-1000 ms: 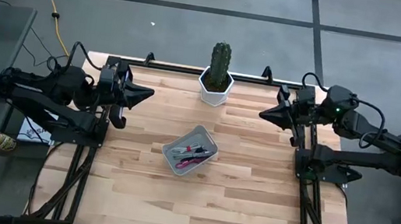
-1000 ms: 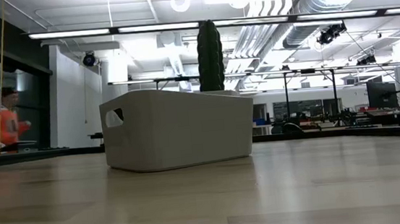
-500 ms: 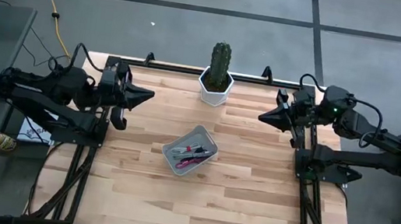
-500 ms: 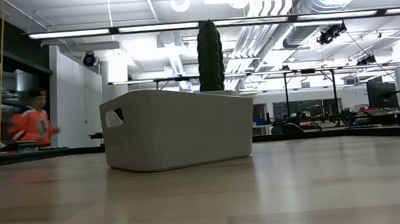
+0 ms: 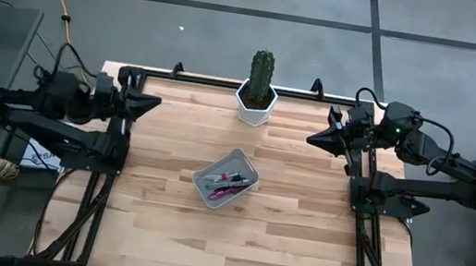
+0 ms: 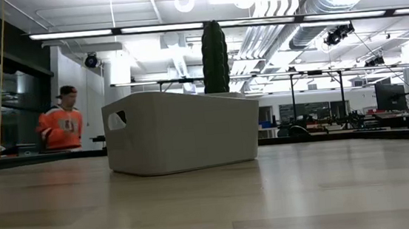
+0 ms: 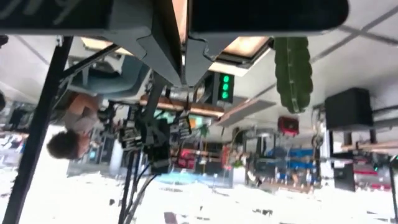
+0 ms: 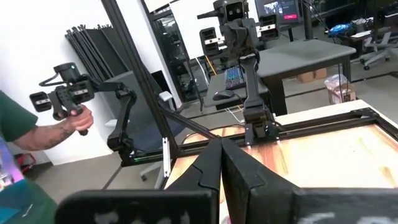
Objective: Pick and place USB-C Cables
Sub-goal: Return to Home Position
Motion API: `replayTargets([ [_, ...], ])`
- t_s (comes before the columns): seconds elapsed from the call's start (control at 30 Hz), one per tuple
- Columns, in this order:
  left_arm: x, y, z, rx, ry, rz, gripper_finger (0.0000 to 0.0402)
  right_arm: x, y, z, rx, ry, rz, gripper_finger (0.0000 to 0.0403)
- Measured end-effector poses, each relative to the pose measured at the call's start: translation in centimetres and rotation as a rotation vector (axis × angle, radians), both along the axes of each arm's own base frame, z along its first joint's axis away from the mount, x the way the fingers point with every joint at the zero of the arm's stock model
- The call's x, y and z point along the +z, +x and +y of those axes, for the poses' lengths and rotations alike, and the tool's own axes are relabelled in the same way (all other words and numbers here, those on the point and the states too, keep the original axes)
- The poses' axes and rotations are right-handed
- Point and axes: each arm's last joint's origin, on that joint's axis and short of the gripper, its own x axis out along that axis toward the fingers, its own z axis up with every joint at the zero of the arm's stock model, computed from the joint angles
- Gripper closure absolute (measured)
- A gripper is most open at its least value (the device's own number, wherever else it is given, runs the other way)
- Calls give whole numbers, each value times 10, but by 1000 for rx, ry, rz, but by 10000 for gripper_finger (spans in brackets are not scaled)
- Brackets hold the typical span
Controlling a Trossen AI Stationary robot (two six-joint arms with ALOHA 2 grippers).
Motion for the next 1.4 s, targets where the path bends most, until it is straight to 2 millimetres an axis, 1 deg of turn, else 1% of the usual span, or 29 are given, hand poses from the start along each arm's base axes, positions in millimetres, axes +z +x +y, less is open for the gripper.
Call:
replayTargets([
  [0.07,-8,-5,1,-8,-3,-19,401,0,0,0,0,9,4,403],
  [0.23,-37,-10,2,-39,-26,-74,401,-1,0,0,-2,67,28,403],
  [0.47,-89,-6,7,-31,-110,-127,402,-5,0,0,-14,87,64,403],
  [0.7,-132,-5,8,-36,-194,-195,402,-5,1,-2,-64,86,63,403],
  [0.87,-166,-4,9,-43,-276,-181,402,-5,1,-2,-64,83,62,403],
  [1.0,-191,-2,9,-50,-322,-202,402,-5,1,-2,-64,86,62,403],
  [1.03,-196,-2,9,-50,-334,-203,402,-5,1,-2,-64,86,62,403],
  [1.17,-204,-2,9,-33,-349,-123,402,-5,1,-2,-64,90,63,403],
  [1.4,-211,-1,8,-63,-356,-34,402,-8,-3,-1,-70,250,132,403],
])
